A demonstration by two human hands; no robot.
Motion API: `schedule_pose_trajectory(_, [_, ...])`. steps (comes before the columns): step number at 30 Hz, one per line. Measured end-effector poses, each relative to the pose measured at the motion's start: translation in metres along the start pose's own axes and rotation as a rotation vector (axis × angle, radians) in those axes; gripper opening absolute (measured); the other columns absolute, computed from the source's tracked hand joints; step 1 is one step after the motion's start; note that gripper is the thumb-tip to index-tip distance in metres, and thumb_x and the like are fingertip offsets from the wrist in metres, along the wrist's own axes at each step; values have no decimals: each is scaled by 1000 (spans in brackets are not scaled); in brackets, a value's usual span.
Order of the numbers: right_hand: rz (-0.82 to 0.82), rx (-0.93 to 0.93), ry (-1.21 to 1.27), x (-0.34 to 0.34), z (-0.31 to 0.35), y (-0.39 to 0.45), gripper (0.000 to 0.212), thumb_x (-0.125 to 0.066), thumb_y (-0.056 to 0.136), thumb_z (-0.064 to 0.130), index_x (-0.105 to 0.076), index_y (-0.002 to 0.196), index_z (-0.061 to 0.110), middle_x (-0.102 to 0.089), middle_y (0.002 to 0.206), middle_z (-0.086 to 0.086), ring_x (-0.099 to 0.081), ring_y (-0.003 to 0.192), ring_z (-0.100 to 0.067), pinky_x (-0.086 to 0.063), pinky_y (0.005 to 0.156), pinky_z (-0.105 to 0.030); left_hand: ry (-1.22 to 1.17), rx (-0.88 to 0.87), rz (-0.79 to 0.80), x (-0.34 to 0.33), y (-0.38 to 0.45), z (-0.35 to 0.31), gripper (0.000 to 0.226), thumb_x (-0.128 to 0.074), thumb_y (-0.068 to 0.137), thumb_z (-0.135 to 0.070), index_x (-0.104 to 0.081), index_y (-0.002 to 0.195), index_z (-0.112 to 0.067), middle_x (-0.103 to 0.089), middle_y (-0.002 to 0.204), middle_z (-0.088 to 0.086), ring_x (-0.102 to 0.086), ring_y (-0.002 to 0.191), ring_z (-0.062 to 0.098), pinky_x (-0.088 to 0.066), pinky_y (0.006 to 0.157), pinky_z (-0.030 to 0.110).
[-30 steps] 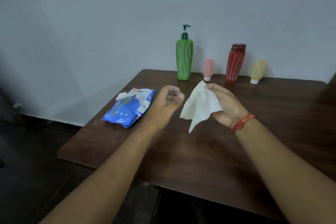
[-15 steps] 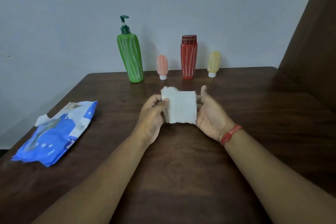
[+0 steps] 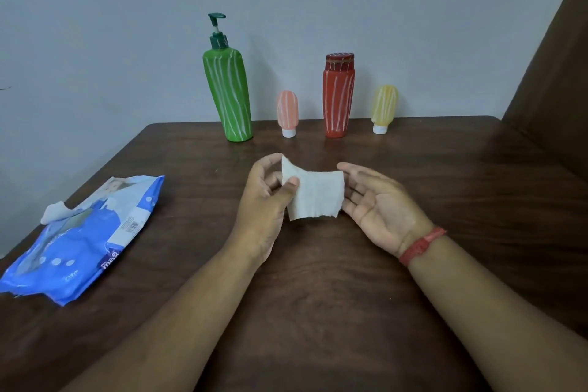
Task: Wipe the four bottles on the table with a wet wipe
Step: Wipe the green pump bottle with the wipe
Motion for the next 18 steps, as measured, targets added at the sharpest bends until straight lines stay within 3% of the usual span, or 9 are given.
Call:
schedule_pose_trajectory(4, [-19,-83,55,3,2,5,35,-55,100,16,-60,127,-4,-69,111,-17,-68,107,-26,-56,94,-41,44,-32,47,1,1,1,47,-61,99,-9,-53,136,-37,-73,105,-1,-66,113,20,-53,99,41])
schedule_pose_trajectory(9, [136,11,-71,2,2,0,42,-65,85,12,-62,127,6,-64,105,-13,-66,102,-23,-56,94,-45,62,-45,144,-2,-6,-1,30,-60,99,-9,-73,112,-32,-71,102,-6,-64,107,19,-51,101,54])
schedule_pose_trajectory(14, [202,210,-410,2,11,-3,39,-61,89,-10,-66,121,12,-67,93,-3,-66,95,-14,-57,89,-33,61,-42,195,-1,-7,-5,35,-66,93,-4,-71,112,-32,-70,115,0,-64,114,21,-58,87,36])
schedule_pose_trajectory(18, [186,377,-664,2,10,-3,36,-65,89,-7,-70,113,20,-68,108,-8,-65,97,-15,-56,80,-26,304,-127,149,4,-3,-6,37,-69,93,-10,-67,118,-38,-66,123,-9,-63,117,13,-59,90,31])
Point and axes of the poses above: each hand's wrist, its own y-axis towards the middle knuckle, its own x-axis out of the back of the hand, z = x × y, the point moved 2 cm from there along y, towards the middle knuckle
